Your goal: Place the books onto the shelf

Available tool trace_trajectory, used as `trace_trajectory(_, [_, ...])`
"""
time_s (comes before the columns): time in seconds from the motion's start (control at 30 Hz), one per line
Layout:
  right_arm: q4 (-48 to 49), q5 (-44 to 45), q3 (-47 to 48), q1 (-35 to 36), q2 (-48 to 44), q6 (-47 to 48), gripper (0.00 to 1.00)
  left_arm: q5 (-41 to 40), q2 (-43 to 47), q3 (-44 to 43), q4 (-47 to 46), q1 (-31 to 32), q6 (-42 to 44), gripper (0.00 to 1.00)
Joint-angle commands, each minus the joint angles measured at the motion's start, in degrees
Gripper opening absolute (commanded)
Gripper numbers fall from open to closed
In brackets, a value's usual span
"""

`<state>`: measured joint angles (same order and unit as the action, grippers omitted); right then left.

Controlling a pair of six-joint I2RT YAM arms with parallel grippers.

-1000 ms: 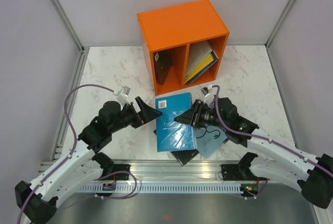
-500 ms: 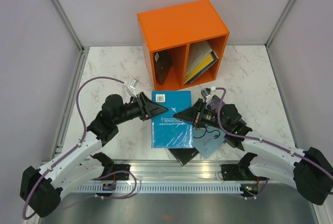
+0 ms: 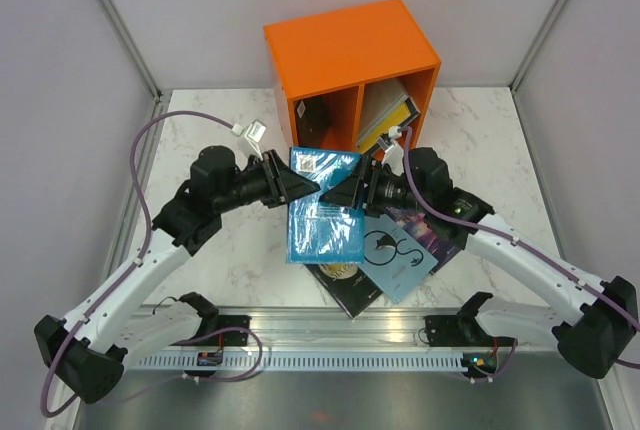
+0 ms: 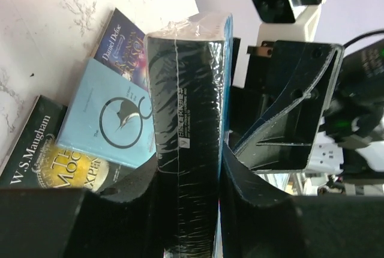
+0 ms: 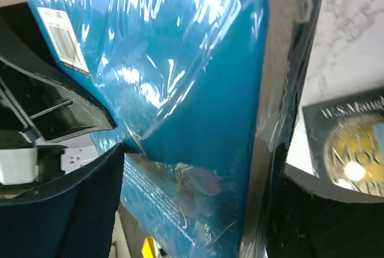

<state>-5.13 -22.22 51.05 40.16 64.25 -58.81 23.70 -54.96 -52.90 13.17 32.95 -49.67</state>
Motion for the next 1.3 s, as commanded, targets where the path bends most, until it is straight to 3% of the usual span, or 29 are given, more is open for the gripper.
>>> trace_trajectory(0.0, [-26.15,11.76,6.08,-0.08,0.18,9.33,0.80,-1.12,-0.41,-3.35,10.12,2.38,11.61,0.02])
trace_trajectory(0.1, [-28.71,11.84,7.14,-0.17,-0.96,7.83,0.80,-12.43,-0.15,-2.56,14.34,2.91,12.06,0.02])
trace_trajectory(0.27, [-32.57,14.22,5.38,-0.08,-5.44,5.81,0.80,-29.31,0.65,0.35,9.87,6.51,11.26,0.02])
trace_trajectory(0.6, [-36.09,15.45,2.65,-0.17,-9.85,4.22,0.79,-41.98,-11.30,-7.03,-1.38,10.12,13.28,0.02])
trace_trajectory(0.9, [-40.93,16.77,3.63,-0.26,-11.24,5.81,0.79,-53.83,-27.11,-21.27,-4.64,11.35,16.09,0.02])
trace_trajectory(1.13, [-42.07,15.28,-1.30,-0.17,-16.08,3.52,0.78,-69.03,-34.67,-24.79,-19.91,11.61,22.41,0.02])
trace_trajectory(1.23, [-42.95,15.80,-1.91,-0.17,-17.22,4.75,0.78,-74.30,-36.27,-22.70,-33.24,12.66,28.81,0.02])
trace_trajectory(1.27, [-42.86,16.50,-2.61,-0.17,-17.49,5.28,0.78,-75.81,-37.40,-21.12,-46.00,13.10,32.41,0.02])
